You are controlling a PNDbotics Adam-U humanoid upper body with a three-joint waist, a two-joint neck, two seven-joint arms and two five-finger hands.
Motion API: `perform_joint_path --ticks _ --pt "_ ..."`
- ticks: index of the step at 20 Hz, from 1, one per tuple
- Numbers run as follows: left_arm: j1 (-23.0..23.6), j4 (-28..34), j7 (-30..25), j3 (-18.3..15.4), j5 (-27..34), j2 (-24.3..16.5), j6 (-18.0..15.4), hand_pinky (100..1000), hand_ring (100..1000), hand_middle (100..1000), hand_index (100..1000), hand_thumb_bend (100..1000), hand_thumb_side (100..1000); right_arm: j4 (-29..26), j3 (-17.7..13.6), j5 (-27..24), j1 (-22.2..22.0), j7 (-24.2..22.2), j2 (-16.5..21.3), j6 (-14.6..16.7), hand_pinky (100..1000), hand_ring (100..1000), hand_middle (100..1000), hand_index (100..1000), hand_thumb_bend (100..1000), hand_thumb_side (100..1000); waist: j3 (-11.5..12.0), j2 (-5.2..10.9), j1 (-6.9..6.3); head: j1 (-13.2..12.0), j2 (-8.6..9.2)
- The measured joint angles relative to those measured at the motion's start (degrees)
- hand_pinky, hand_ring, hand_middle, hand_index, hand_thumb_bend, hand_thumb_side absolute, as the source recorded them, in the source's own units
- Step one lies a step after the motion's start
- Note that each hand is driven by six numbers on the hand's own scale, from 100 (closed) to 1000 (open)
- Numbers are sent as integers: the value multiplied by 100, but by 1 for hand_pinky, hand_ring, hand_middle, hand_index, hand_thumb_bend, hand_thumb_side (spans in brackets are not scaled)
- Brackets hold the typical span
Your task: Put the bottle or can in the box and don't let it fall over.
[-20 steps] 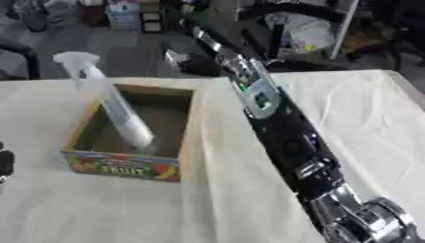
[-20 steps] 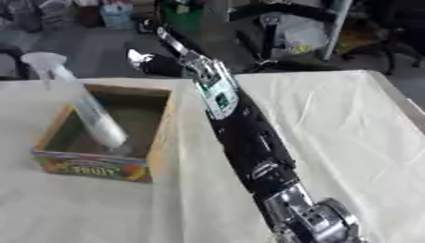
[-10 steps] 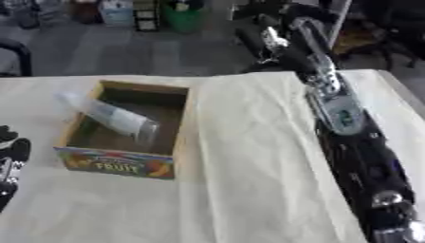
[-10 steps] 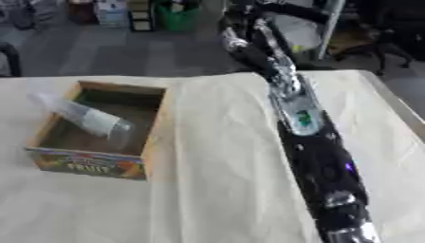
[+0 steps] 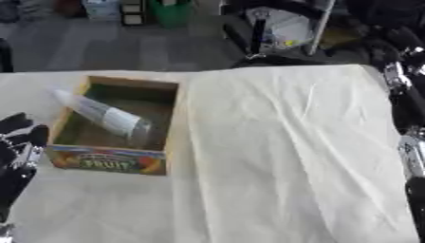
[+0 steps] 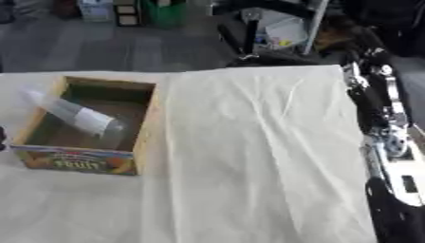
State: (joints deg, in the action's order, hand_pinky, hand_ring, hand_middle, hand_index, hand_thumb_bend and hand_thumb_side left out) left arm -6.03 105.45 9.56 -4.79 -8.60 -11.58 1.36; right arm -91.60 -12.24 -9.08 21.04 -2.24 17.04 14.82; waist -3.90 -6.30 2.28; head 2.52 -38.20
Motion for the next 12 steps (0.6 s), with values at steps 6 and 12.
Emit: perform_joint_path --ticks 6,12 --pt "53 1 75 4 65 -12 -14 658 641 694 809 576 612 -335 -116 196 -448 103 -183 -7 930 1000 965 1000 100 443 0 82 -43 -82 -126" --pt "99 1 142 46 152 -12 -13 658 645 698 809 571 610 -538 -105 302 -696 16 -372 -7 932 1000 974 1000 100 445 -13 136 -43 -186 -290"
